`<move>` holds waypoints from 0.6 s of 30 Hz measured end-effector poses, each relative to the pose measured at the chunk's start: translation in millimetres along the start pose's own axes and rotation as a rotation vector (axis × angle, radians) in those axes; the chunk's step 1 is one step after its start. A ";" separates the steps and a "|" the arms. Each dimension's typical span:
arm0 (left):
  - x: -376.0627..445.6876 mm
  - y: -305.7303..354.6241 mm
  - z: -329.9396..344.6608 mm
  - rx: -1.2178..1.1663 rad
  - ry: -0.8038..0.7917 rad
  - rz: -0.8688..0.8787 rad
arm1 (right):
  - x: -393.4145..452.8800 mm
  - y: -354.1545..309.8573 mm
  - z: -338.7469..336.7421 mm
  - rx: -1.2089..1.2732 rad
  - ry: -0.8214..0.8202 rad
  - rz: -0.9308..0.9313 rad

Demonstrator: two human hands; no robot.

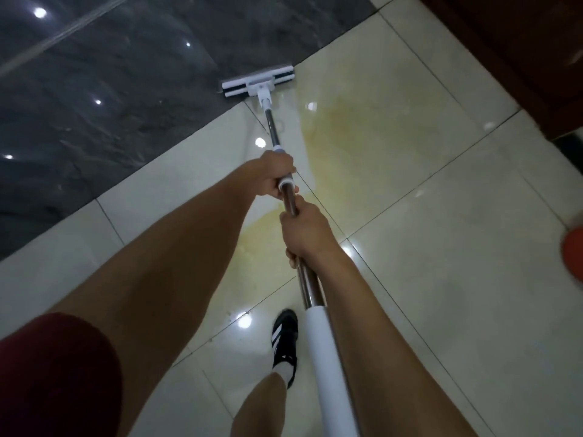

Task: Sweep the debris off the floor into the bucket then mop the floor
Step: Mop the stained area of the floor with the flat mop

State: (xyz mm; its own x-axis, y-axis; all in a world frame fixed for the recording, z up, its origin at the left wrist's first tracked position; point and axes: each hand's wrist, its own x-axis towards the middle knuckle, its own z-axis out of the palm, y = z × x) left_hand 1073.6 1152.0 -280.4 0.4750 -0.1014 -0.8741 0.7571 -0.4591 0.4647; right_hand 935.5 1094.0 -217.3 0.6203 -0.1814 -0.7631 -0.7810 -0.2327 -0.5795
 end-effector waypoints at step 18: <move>-198.6 -249.7 159.1 0.227 -0.179 -0.051 | -277.2 252.2 33.8 0.087 0.088 0.033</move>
State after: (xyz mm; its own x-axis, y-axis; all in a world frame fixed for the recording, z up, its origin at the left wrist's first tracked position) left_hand 718.9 1146.4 -245.4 0.3368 -0.2180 -0.9160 0.6485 -0.6516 0.3935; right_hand 564.1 1117.8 -161.7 0.5952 -0.2718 -0.7562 -0.8020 -0.1418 -0.5803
